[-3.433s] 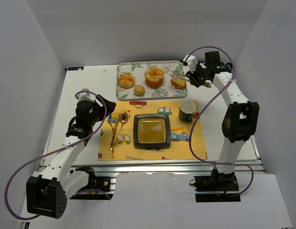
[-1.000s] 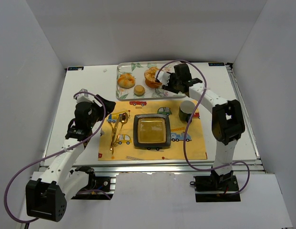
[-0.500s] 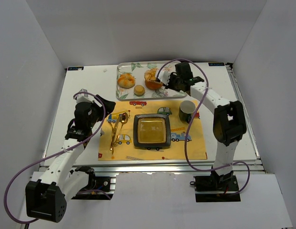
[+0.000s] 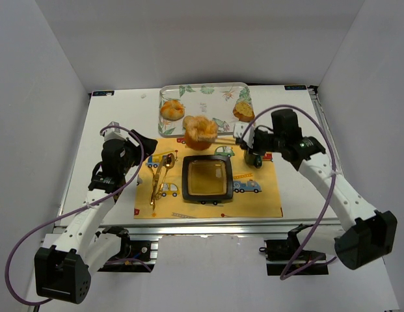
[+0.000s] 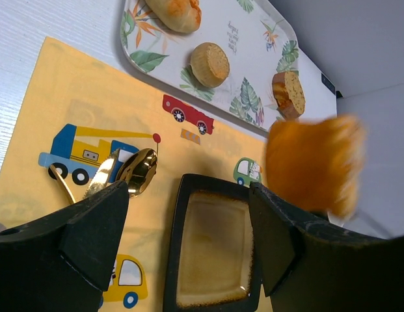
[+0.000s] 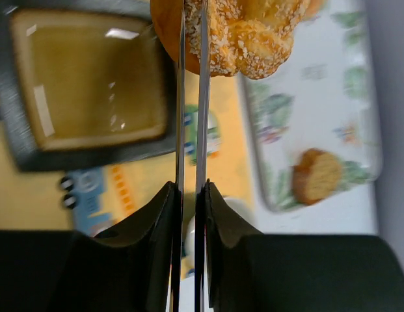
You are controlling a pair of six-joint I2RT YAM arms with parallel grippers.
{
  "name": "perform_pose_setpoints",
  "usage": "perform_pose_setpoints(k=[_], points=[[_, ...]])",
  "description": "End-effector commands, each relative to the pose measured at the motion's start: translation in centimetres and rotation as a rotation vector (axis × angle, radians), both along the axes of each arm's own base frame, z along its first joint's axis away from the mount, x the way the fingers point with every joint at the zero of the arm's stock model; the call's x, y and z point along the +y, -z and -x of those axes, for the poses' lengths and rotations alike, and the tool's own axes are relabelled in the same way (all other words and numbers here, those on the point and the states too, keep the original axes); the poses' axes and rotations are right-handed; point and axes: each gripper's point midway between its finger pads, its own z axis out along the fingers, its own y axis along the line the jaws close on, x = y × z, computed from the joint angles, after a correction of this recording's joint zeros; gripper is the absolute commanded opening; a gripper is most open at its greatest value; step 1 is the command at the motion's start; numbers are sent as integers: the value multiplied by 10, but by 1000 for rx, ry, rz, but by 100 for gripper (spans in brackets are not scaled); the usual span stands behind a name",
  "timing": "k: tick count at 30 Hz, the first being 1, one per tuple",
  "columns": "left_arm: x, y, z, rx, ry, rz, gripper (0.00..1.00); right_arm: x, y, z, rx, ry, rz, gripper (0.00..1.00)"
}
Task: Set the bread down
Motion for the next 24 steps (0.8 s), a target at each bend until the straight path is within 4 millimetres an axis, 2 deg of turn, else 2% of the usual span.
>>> perform_pose_setpoints(k=[1, 6, 10, 11, 13, 17, 24], points=[[2, -20, -2, -45, -4, -6, 83, -8, 41, 42, 122, -81, 48, 5], [1, -20, -3, -46, 0, -4, 83, -16, 62, 63, 173, -92, 77, 13], [1, -21, -2, -46, 0, -4, 83, -16, 70, 75, 196, -124, 96, 24], [1, -21, -2, -48, 0, -3, 83, -17, 71, 77, 200, -132, 101, 31], [1, -20, -1, -49, -4, -1, 83, -18, 71, 84, 202, -157, 105, 39], [3, -20, 1, -54, -14, 10, 83, -17, 65, 95, 207, -192, 89, 49], [3, -20, 3, -53, -12, 9, 83, -12, 46, 103, 206, -218, 47, 50]])
